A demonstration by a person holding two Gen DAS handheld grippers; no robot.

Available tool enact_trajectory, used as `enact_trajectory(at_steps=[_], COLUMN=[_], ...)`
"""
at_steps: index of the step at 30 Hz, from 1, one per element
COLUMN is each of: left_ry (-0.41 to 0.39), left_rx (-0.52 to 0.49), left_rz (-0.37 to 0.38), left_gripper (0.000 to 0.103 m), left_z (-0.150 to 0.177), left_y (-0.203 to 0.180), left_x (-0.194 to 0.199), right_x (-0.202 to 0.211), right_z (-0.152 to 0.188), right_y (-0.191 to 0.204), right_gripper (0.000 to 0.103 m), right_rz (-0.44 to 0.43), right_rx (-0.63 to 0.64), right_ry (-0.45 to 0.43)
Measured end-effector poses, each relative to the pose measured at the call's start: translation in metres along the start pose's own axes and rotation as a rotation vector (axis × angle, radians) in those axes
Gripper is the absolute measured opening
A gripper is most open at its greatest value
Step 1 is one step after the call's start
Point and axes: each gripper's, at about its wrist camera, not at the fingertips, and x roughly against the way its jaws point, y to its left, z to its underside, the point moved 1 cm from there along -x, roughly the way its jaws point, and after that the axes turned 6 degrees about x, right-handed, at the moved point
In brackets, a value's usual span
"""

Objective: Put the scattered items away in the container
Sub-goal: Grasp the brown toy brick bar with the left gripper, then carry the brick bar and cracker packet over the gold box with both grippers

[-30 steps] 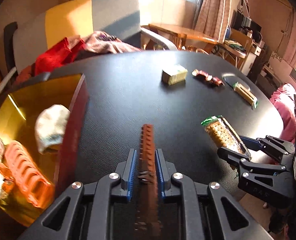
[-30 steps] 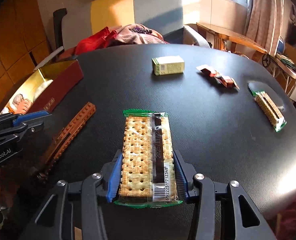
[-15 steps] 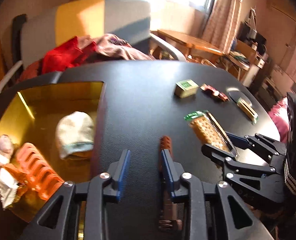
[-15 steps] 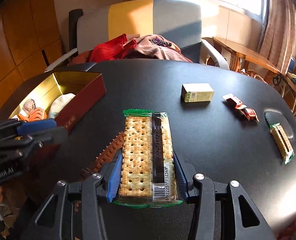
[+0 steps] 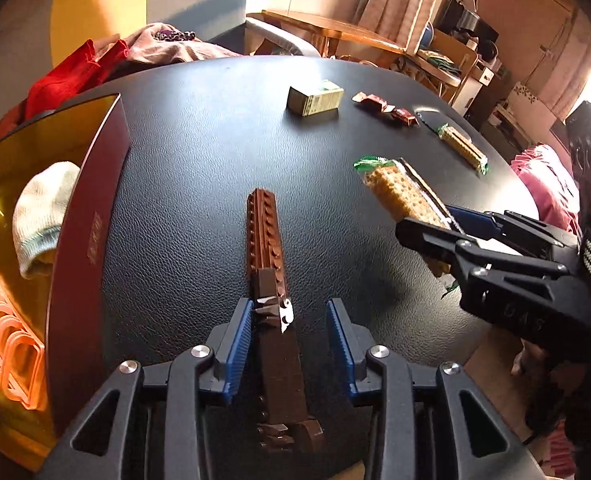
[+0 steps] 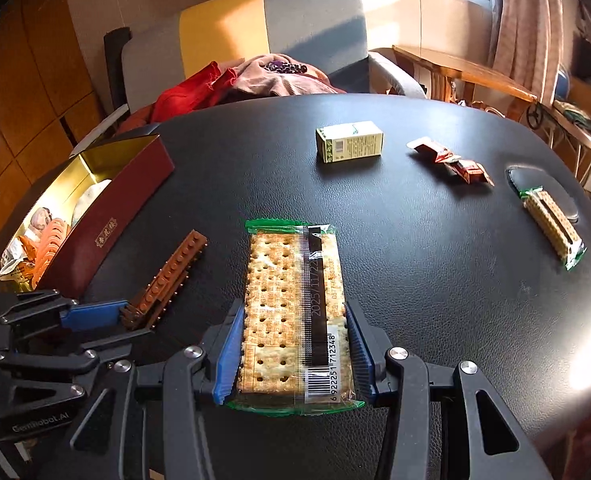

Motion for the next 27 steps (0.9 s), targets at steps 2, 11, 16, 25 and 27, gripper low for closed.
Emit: enact_trajectory(at_steps=[2,11,16,25,27], left_ry=[0.013,-0.018,-0.087,-0.206,-0.216], left_rx=[-0.01,-0.022,0.003,0.146,0.179], left_rz=[0.004,0.012,0.009,-0.103,-0.14], left_gripper=[0.024,0.019,0.019,0.019,0.019], left_z=[0.005,0.007,0.0,-0.007,-0.007], left_y=[0.0,-0.002,0.008,0.074,0.093], left_x=[-0.004,0.009,0.036,0.088,0.093], right_x=[-0.002,-0.004,0.004,0.011,0.01], right_z=[0.002,0.004,-0.004,-0.048,-0.062], right_y=[-0.001,-0.004,0.0,0.057,0.082], right_gripper=[0.048,0.048,0.048,0.048,0.048], right_rz=[-0.004,-0.007,-0.014,-0.122,-0.168], right_rx=[-0.004,-0.017,-0.003,0.106,0.146], right_ry=[0.004,0.005,-0.018,-0.079,-0.092])
